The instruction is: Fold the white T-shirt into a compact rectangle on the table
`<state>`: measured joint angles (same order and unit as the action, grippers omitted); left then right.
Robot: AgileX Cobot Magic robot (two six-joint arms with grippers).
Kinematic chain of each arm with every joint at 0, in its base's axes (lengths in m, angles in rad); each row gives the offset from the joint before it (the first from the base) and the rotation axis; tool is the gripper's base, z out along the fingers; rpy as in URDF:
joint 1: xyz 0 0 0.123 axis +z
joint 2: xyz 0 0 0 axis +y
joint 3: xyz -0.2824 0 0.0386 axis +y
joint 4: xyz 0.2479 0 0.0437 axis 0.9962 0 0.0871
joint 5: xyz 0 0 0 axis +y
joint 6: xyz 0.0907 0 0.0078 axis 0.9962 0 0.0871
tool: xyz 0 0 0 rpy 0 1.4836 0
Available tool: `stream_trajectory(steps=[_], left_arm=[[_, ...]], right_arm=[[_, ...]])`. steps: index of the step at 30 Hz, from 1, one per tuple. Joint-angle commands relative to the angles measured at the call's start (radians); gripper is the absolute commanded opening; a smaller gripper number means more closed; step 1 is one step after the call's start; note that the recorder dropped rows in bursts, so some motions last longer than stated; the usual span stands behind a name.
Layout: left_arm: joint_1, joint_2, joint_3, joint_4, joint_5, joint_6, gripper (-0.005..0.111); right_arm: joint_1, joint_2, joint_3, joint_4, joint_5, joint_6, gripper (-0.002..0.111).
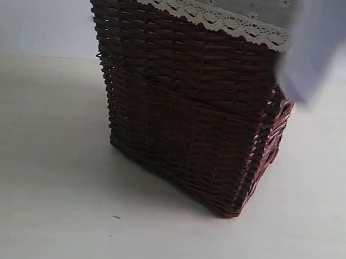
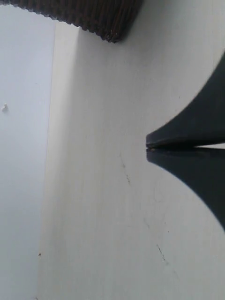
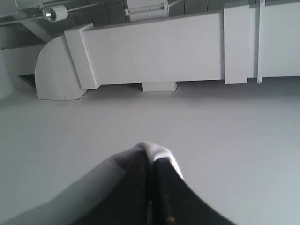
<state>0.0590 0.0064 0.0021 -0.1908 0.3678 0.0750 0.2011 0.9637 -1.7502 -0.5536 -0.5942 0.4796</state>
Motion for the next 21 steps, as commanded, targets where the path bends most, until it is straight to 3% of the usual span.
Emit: stream_trajectory(steps=[1,15,21], left_arm=[[-0.005,-0.006,-0.002,-0.005,-0.002,-0.001,0.000],[-0.005,-0.006,-0.002,-0.005,-0.002,-0.001,0.000],[-0.005,-0.006,-0.002,-0.005,-0.002,-0.001,0.000]], right_arm=[[0.003,0.002,-0.011,-0.006,0.030,-0.008,0.000],[0.003,0.113,-0.008,-0.006,0.750,-0.008,0.000],[0.003,0.141,0.172,0.145,0.757,-0.127,0.000]])
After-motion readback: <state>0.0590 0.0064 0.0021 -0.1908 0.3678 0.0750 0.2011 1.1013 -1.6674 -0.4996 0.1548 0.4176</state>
